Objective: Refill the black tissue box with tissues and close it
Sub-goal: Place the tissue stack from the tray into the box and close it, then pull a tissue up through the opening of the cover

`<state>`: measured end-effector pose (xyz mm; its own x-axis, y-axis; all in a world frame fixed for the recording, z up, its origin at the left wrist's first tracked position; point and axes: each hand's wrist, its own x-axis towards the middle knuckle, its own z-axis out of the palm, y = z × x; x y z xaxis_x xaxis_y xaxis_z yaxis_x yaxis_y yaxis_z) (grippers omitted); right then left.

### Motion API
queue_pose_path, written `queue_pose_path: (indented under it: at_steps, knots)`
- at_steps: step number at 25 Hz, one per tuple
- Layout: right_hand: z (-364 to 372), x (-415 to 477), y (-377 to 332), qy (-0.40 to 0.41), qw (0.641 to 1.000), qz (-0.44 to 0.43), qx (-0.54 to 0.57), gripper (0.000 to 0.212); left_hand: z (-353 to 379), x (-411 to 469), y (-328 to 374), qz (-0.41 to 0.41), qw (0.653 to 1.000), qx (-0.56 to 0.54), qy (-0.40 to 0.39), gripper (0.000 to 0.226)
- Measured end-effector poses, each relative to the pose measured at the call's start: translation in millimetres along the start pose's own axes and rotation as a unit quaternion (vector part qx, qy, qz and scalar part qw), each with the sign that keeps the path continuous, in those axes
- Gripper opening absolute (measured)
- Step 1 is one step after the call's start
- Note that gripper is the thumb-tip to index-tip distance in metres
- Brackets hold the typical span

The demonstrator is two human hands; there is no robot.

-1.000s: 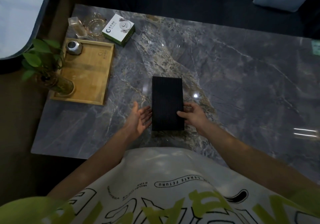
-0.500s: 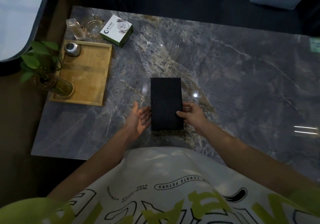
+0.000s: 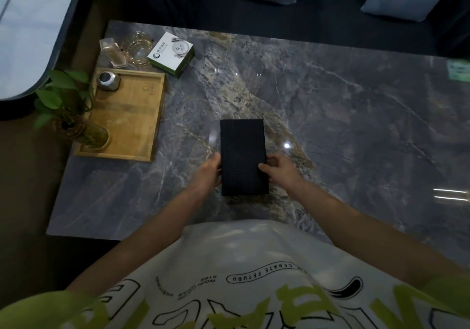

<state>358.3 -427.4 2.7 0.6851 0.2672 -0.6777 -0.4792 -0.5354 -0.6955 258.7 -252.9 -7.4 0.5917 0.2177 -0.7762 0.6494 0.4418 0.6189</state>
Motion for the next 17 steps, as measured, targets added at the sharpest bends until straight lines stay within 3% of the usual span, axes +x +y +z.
queue_pose_path:
  at_steps: [3,5,8,11,17]
  knots:
    - [-1.8,1.3,-7.4,-0.028,0.997,-0.014,-0.067,0.035,2.1,2.8,5.1,0.071,0.989,0.129,0.006,0.034]
    - [-2.2,0.5,-11.0,-0.045,0.996,-0.010,-0.077,0.037,4.3,2.9,8.8,0.086,0.982,0.167,-0.002,0.043]
    - [-1.4,-2.0,-13.4,-0.052,0.998,0.017,-0.012,0.049,8.4,4.2,9.4,0.053,0.989,0.134,0.022,0.054]
    - [3.8,-6.1,-9.8,-0.058,0.996,0.053,0.042,0.060,13.2,2.7,0.2,0.014,0.993,0.111,0.026,0.043]
    - [7.7,-19.1,-11.4,-0.012,0.994,0.060,0.085,0.055,10.7,-8.8,0.0,0.015,0.999,0.009,0.040,0.019]
